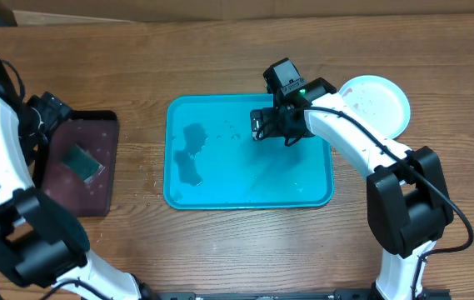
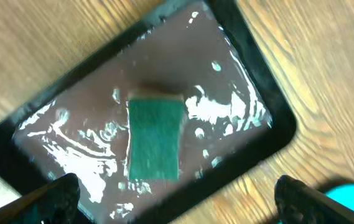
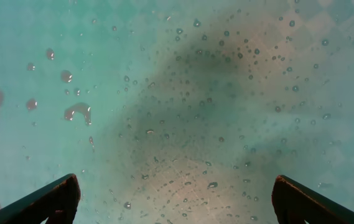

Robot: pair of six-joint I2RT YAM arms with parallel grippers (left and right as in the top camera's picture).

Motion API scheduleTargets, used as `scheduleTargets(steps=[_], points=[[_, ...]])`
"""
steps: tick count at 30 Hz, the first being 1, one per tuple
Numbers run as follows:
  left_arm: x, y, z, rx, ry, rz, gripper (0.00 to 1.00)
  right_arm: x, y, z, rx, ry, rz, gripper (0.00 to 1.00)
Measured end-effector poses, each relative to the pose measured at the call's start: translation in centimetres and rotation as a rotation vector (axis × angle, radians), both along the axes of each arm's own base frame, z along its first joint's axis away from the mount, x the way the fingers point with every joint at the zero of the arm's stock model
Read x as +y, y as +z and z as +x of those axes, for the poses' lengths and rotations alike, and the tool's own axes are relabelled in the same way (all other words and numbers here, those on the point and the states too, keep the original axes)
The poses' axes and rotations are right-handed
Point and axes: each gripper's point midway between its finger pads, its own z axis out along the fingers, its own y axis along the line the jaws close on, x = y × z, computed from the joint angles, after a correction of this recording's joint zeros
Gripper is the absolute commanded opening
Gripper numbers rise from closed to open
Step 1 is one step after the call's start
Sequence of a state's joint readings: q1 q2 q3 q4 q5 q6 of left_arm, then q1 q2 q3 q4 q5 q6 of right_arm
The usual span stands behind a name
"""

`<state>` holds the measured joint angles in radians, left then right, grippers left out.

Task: Clean dirty plates on tray and stack at the side

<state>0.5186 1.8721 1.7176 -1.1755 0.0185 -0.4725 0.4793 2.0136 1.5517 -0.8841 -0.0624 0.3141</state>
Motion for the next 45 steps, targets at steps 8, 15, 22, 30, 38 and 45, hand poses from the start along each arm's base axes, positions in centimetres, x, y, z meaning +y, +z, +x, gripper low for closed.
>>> scheduleTargets(steps=[8,15,22,30,38,45], points=[[-1.0,-4.0,-2.7,0.113,-0.001,-0.025,1.0,-0.2,-0.1,-0.3,0.013,0.0,-0.007,1.0],[-1.6,-4.8,-4.8,0.222,-0.018,-0.079,1.0,-0.2,-0.1,-0.3,0.014,0.0,-0.007,1.0],[0.7,2.3,-1.2,0.034,-0.013,0.019,1.0,0.0,0.0,0.0,-0.001,0.0,0.001,1.0],[-1.9,-7.0,-2.3,0.219,-0.137,0.001,1.0,0.1,0.1,0.2,-0.007,0.0,0.004,1.0],[-0.6,-0.8,-0.3,0.142,-0.134,0.02,1.0,0.1,0.1,0.2,-0.007,0.0,0.004,1.0],[-1.1,6.9,1.5,-0.048,-0.153,0.155,1.0,0.2,0.1,0.3,-0.012,-0.004,0.007,1.0]])
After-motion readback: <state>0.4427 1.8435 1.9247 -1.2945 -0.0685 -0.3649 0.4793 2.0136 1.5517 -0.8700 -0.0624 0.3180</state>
